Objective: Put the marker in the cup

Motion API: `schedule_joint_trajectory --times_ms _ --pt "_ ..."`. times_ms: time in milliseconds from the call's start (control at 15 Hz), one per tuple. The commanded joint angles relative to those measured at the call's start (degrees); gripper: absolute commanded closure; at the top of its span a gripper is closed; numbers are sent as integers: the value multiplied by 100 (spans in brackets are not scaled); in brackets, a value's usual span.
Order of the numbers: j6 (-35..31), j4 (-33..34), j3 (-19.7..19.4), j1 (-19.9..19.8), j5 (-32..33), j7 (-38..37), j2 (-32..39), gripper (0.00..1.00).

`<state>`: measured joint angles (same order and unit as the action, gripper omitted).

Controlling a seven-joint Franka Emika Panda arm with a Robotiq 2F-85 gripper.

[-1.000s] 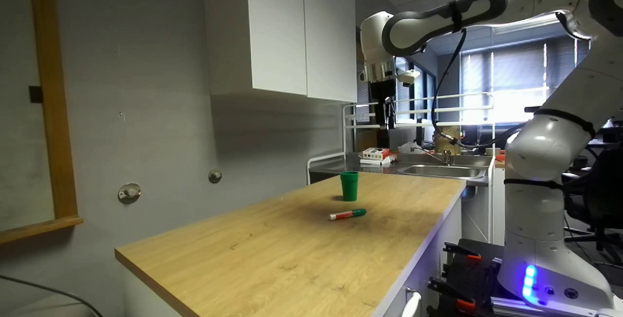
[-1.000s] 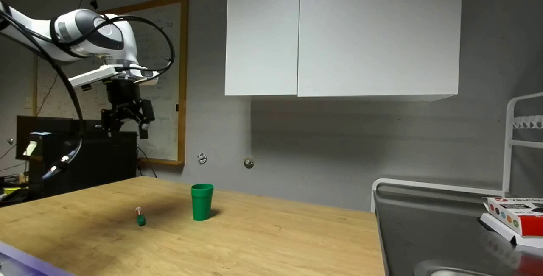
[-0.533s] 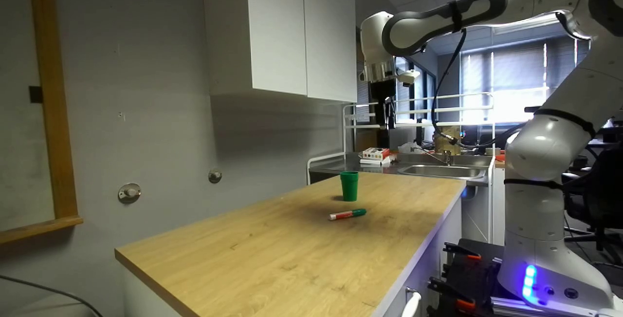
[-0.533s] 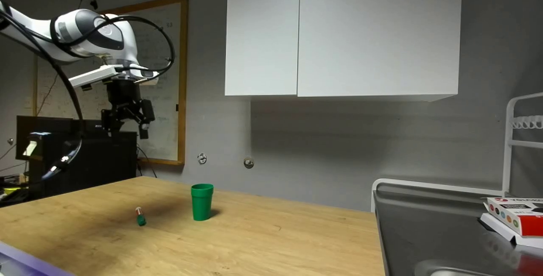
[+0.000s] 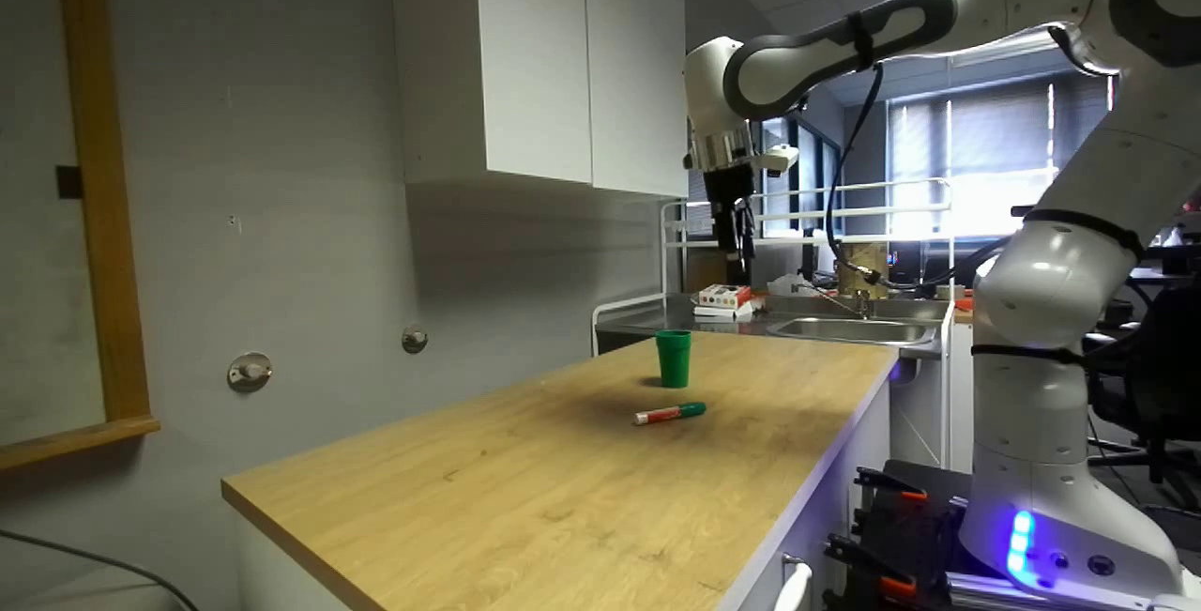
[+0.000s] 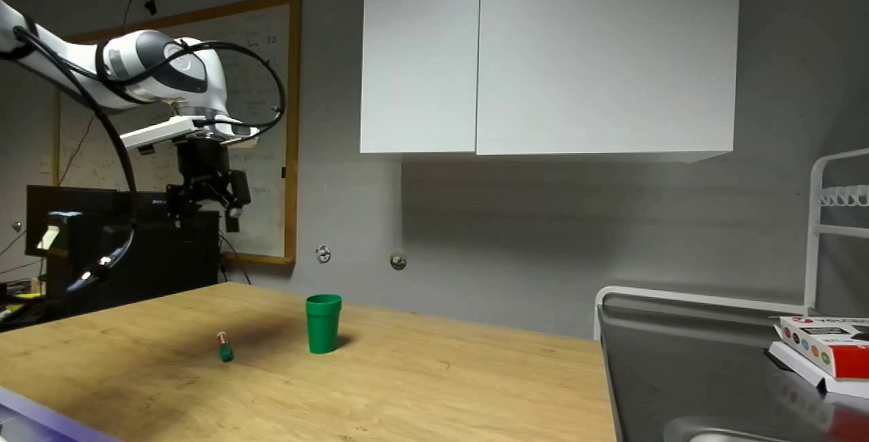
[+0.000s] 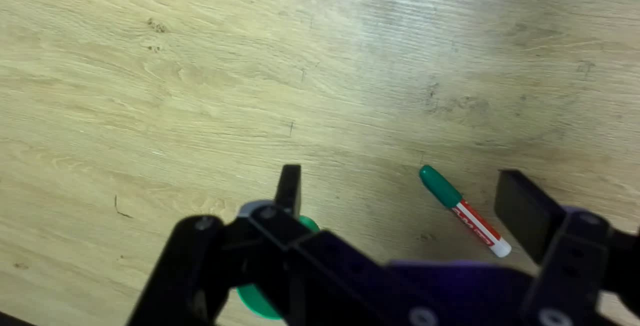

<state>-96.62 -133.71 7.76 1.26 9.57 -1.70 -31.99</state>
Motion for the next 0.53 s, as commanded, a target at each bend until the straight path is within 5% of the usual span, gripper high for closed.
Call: schedule_joint_trajectory --times_ms 0,467 --pt "1 339 20 157 67 -52 596 0" --pt "-503 772 112 574 51 472 1685 0"
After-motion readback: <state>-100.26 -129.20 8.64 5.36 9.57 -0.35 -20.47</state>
